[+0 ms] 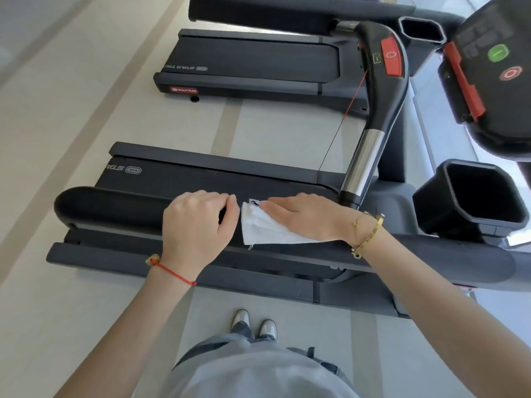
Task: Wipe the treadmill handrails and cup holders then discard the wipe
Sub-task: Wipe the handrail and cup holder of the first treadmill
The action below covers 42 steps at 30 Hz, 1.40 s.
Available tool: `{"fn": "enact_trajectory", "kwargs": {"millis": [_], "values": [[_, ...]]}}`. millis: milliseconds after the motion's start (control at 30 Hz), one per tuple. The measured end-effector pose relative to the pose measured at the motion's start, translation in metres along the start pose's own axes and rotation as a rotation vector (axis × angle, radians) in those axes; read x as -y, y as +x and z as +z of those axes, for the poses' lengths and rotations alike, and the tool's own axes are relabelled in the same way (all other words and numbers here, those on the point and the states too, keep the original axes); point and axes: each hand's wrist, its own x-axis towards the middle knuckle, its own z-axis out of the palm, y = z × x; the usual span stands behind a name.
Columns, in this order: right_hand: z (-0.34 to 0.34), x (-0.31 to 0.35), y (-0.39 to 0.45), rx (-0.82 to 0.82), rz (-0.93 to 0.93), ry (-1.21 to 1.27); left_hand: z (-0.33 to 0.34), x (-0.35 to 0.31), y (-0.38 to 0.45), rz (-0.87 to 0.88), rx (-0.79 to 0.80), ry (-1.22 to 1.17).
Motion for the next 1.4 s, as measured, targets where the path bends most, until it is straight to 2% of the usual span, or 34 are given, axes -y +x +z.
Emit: {"fn": "enact_trajectory", "kwargs": {"millis": [100, 167, 467, 600, 733, 833, 1000, 1067, 1167, 1267, 1400], "values": [[-0.003, 0.007, 0.013, 0.093, 0.005, 0.061, 0.002, 0.002, -0.001, 0.004, -0.006, 0.012], [-0.002, 0.003, 0.008, 0.072, 0.018, 0.029, 0.003, 0.003, -0.001, 0.005, -0.006, 0.004], [0.019, -0.014, -0.050, -0.339, -0.120, -0.328, 0.004, 0.002, -0.001, 0.001, -0.017, -0.013], [0.035, -0.014, -0.062, -0.432, -0.134, -0.478, 0.002, 0.001, 0.000, -0.002, -0.003, -0.014], [0.044, 0.005, -0.045, -0.486, -0.111, -0.520, -0.001, 0.000, 0.000, -0.004, -0.010, -0.016], [0.054, 0.021, -0.031, -0.529, -0.028, -0.526, 0.000, 0.001, -0.002, -0.035, 0.006, -0.033], [0.063, -0.010, -0.067, -0.694, -0.003, -0.523, -0.001, 0.001, -0.004, -0.051, 0.031, -0.038], [0.062, -0.024, -0.080, -0.739, 0.060, -0.510, 0.000, 0.001, -0.004, -0.061, 0.028, -0.043], [0.064, -0.008, -0.067, -0.812, 0.165, -0.479, 0.001, 0.000, -0.005, -0.078, 0.020, -0.038], [0.070, 0.017, -0.046, -0.791, 0.132, -0.494, -0.002, -0.003, -0.005, -0.072, 0.013, -0.046], [0.073, 0.004, -0.058, -0.766, 0.076, -0.488, -0.002, 0.000, -0.006, -0.046, 0.034, -0.063]]}}
